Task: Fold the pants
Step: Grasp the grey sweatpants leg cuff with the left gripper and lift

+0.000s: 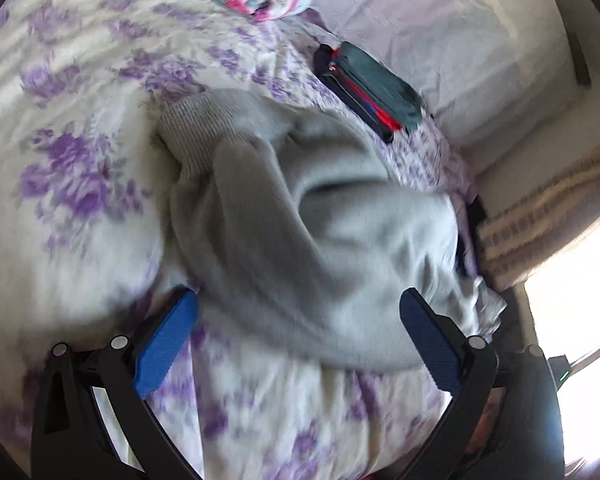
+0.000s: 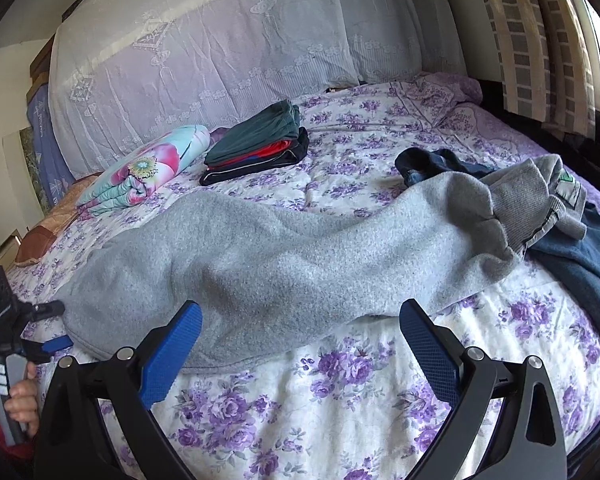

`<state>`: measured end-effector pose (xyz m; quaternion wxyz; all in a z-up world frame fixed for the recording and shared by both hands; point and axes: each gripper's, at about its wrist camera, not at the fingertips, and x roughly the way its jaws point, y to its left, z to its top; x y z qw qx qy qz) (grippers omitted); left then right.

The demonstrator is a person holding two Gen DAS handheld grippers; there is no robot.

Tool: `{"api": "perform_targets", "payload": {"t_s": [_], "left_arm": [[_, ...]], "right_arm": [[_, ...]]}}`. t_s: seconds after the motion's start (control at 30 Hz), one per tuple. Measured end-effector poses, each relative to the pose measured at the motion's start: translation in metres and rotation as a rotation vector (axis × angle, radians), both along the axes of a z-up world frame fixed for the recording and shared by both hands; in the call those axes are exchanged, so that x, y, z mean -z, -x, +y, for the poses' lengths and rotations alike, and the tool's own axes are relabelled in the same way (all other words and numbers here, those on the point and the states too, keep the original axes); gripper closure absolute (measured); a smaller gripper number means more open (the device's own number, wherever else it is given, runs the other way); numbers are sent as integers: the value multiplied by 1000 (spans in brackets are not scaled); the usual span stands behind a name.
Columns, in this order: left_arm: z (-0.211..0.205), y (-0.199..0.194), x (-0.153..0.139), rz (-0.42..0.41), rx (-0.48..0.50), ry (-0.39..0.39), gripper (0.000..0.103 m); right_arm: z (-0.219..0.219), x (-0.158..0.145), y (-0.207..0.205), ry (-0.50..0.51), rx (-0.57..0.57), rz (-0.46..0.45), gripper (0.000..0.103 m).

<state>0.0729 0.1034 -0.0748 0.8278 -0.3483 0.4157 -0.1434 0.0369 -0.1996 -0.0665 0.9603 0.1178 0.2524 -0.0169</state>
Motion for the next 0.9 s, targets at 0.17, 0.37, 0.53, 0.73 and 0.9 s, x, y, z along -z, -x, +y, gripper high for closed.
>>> {"api": "perform_targets", "payload": {"t_s": [0.17, 0.37, 0.53, 0.73, 0.9], "left_arm": [[-2, -20, -9, -35, -9, 54, 19], [11, -31, -4, -10, -9, 106, 64], [11, -17, -16, -74, 7, 59, 78], [18, 0, -53, -190, -10, 69, 82], [53, 21, -80, -266, -97, 96, 86]], "right_arm": [[-12, -2, 4, -26, 16, -30, 3], [-32, -4, 5, -61, 58, -48, 3], [-49, 2, 0, -127, 75, -23, 3], [-73, 0, 6, -169, 122, -31, 3], [-97, 2, 13, -273, 130, -21, 3]]}}
